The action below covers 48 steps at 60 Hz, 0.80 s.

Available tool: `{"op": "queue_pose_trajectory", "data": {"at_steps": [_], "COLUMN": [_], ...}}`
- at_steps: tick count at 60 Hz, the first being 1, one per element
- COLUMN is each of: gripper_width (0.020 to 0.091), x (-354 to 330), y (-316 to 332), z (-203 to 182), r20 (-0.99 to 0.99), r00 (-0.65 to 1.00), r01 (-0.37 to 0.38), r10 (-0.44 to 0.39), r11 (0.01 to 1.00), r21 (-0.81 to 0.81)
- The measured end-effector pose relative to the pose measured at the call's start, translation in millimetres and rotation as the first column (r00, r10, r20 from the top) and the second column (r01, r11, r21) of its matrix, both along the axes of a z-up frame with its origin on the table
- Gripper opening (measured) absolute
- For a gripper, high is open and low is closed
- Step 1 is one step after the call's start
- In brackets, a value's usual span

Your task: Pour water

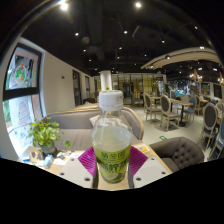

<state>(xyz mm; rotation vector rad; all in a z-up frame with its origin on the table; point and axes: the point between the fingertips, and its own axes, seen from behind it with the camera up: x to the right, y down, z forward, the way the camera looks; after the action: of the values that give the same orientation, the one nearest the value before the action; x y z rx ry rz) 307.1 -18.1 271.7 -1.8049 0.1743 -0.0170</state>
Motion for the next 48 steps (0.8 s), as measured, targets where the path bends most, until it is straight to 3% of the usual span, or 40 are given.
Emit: {"op": "queue_pose_trajectory", "data": {"at_steps": [14, 27, 37, 48], "gripper_width": [0.0397, 0.0398, 0.0409, 0.0519], "x": [36, 48, 46, 45], "y": [-4, -7, -18, -19], "z": [-120, -186, -205, -206], "r20": [0.125, 0.044, 0.034, 0.016], "r00": [0.992, 0.999, 0.999, 1.0], "r01": [0.027, 0.033, 0.02, 0.022], "r10": [-0.008, -0.025, -0.014, -0.019], "r11": [0.989, 0.979, 0.98, 0.982], "r21": [-0.147, -0.2, -0.196, -0.187]}}
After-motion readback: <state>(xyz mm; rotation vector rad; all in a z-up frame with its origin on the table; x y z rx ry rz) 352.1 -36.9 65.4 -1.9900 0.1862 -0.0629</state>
